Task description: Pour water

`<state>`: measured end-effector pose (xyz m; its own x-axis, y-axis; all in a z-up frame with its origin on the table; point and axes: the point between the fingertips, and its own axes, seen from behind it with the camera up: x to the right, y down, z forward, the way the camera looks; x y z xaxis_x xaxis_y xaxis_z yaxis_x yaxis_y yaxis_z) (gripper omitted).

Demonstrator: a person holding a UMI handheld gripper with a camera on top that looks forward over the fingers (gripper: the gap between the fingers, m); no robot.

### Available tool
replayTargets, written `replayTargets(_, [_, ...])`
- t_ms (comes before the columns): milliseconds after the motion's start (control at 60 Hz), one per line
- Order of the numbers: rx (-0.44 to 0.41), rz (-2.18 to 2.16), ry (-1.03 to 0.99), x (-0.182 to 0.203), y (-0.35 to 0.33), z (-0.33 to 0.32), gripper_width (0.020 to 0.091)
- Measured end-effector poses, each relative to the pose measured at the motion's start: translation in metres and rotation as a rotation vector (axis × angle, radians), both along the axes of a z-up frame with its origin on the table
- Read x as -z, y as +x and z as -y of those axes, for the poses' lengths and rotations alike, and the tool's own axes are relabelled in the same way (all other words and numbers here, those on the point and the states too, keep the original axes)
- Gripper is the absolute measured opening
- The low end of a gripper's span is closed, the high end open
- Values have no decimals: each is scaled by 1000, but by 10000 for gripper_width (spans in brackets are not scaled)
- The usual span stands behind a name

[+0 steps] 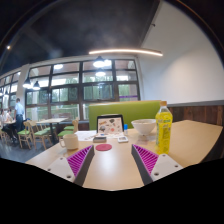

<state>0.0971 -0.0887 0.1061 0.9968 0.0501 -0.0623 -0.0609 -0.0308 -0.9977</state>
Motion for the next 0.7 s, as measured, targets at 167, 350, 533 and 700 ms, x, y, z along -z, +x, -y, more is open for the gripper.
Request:
replayTargets(167, [120,70,38,-8,65,-11,801])
replayTargets(350, [260,91,13,-7,167,-45,814])
replayTargets(533, [299,146,-4,-7,212,-120,821])
replayTargets(700, [298,49,-43,10,222,-166,400])
